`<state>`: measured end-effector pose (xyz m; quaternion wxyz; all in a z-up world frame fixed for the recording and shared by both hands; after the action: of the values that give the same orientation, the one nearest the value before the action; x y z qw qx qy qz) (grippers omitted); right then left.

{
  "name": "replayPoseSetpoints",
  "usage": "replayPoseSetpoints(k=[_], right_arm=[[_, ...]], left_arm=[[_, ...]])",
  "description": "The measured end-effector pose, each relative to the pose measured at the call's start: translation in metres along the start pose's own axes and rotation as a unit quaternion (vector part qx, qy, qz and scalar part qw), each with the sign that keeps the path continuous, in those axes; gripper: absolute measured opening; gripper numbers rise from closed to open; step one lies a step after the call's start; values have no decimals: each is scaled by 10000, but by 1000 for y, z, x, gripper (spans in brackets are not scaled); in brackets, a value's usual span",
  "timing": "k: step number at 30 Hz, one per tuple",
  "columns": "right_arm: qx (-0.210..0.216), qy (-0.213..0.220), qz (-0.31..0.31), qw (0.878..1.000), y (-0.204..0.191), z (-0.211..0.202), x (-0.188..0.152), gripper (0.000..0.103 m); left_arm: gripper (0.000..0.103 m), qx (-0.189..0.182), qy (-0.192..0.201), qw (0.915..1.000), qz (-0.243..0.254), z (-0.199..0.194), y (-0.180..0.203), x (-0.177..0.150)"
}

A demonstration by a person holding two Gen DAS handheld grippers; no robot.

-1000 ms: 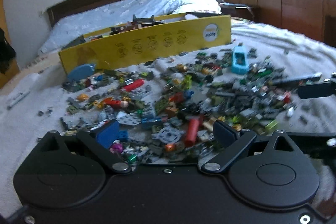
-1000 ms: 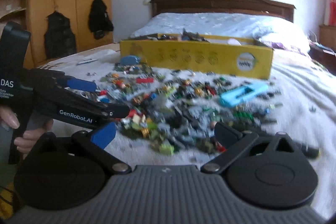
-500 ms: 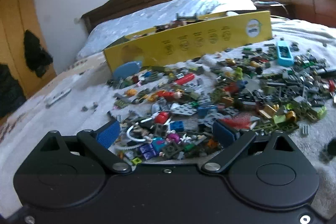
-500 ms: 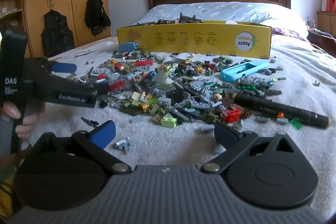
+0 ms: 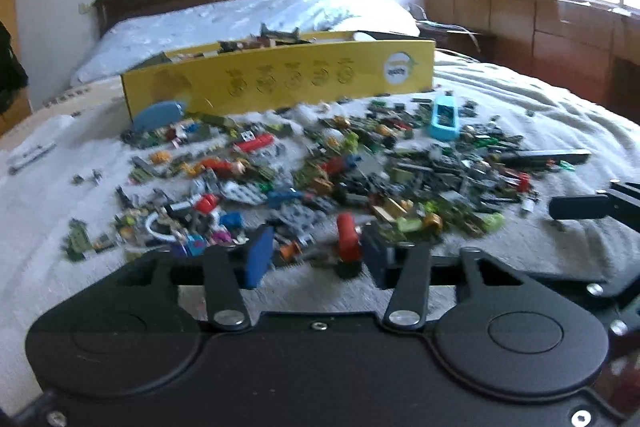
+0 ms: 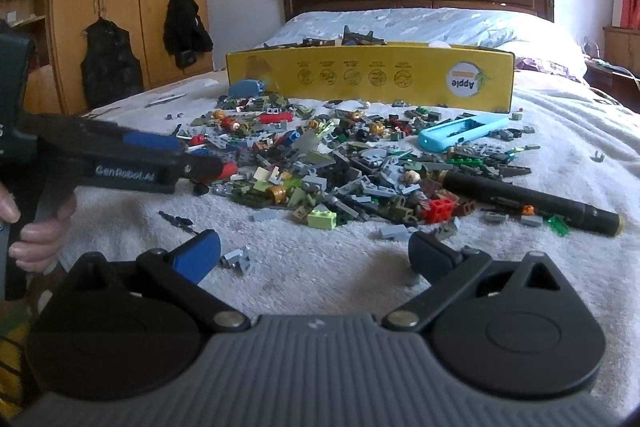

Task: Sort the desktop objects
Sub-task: 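Grasp a red rod-shaped piece with the left tool while the right tool grasps a small brick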

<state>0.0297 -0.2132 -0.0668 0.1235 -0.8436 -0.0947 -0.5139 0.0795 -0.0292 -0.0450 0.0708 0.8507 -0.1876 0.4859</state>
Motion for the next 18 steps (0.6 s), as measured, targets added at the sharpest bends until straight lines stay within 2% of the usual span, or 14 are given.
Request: replayPoseSetpoints(k=[4,7,12,15,17,18], right_arm=[[-36,0,89,10000,5,-2,-2,103],[-31,-13,199,9998,9,-2,-4,103],[-49,-8,180,9998,8,-4,-4,103],[-26,-3,209,9998,9,-4,-4,103],[-12,8,234,9997,9,-4,-4,103],[-11,11,234,9997,9,-4,-5,103]], left_arm=[[22,-277,-56,9995,114,-1,13,-4],[21,-479,-98,9988,40,5,22,-6],[23,-1179,-108,9929,-76,-1,41,-2],[28,-1112,-24,9938,28,-6,42,-1],[39,-929,73,9956,64,-7,38,0],[40,-824,119,9965,81,-7,34,0]])
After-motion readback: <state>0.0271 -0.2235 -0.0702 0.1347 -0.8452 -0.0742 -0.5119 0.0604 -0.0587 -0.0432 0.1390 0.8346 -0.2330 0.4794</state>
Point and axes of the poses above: each gripper's, at about its wrist camera, not at the fingertips, and z roughly the way its jaws point, y to its right, x to its top, the point moved 7 cm from there along z, roughly the way its jaws point, and after that the axes turned 2 degrees about z, right-handed, at the moved point
